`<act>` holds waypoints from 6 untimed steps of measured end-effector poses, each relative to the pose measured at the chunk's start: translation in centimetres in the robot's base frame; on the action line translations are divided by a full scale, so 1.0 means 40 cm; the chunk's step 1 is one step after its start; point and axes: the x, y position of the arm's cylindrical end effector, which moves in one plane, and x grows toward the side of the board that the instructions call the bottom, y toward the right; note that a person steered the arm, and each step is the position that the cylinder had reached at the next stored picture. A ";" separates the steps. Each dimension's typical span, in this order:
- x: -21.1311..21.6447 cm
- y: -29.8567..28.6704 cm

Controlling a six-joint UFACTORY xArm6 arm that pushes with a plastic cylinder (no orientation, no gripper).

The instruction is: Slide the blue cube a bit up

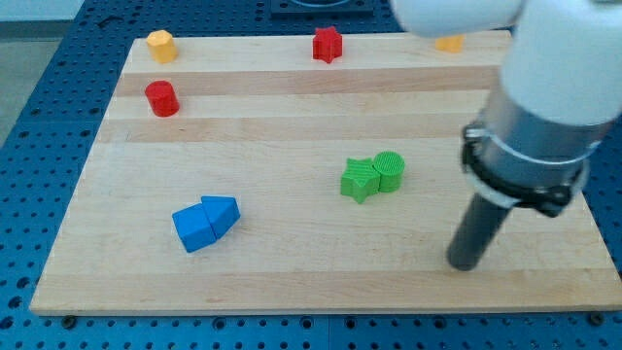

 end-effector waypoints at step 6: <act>-0.047 -0.676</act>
